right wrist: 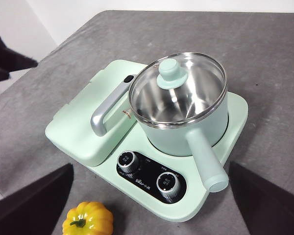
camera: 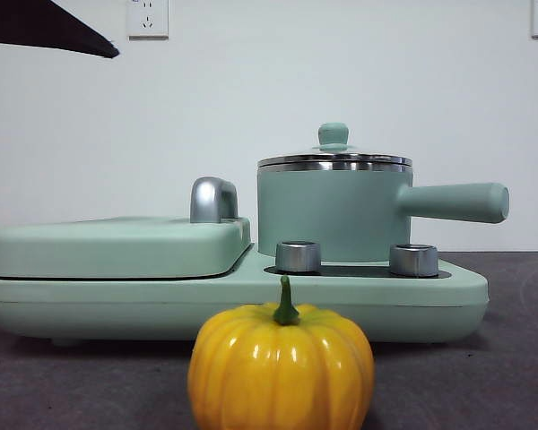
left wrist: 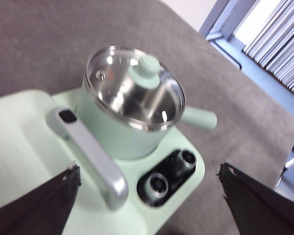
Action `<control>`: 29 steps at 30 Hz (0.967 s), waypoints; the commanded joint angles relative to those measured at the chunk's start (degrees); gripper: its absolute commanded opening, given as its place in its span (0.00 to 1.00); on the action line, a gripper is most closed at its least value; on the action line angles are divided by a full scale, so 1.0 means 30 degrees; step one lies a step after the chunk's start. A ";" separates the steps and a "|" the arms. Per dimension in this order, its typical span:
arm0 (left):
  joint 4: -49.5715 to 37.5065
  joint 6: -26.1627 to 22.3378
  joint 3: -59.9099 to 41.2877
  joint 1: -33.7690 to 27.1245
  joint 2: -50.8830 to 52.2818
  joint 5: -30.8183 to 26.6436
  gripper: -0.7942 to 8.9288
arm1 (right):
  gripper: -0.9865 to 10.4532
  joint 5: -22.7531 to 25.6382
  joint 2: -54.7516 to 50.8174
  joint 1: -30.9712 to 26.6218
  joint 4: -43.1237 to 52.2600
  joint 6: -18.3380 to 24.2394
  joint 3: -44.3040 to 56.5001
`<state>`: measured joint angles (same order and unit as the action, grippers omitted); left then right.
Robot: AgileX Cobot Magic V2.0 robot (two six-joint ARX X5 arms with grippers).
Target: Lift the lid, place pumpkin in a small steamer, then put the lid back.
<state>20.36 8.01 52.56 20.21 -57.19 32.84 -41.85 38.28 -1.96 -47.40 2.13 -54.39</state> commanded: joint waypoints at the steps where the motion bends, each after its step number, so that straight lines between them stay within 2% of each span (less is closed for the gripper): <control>1: -0.1195 0.0590 0.0401 0.0350 -0.0678 0.0058 0.56 | 0.54 -0.0058 0.0073 0.0022 0.0073 0.0066 -0.0306; 7: -0.1581 0.0248 0.1377 0.1654 -0.2827 0.0058 0.56 | 0.54 -0.0058 0.0073 0.0022 0.0073 0.0058 -0.0313; 12: -0.0546 -0.0823 0.4102 0.2907 -0.5880 -0.0233 0.56 | 0.54 -0.0102 0.0073 0.0022 0.0087 -0.0080 -0.0313; 17: 0.1144 -0.2871 0.8094 0.4138 -0.9486 -0.2200 0.56 | 0.54 -0.0131 0.0073 0.0022 0.0080 -0.0219 -0.0313; 24: 0.1341 -0.4124 1.2189 0.5668 -1.3478 -0.5202 0.56 | 0.54 -0.0131 0.0073 0.0022 0.0270 -0.0211 -0.0306; 29: 0.1370 -0.4495 1.3719 0.6237 -1.5293 -0.6309 0.56 | 0.54 -0.0131 0.0073 0.0022 0.0321 -0.0211 -0.0313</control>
<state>24.71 -4.14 91.83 38.46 -101.69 14.59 -42.02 38.28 -1.96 -47.16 1.72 -54.39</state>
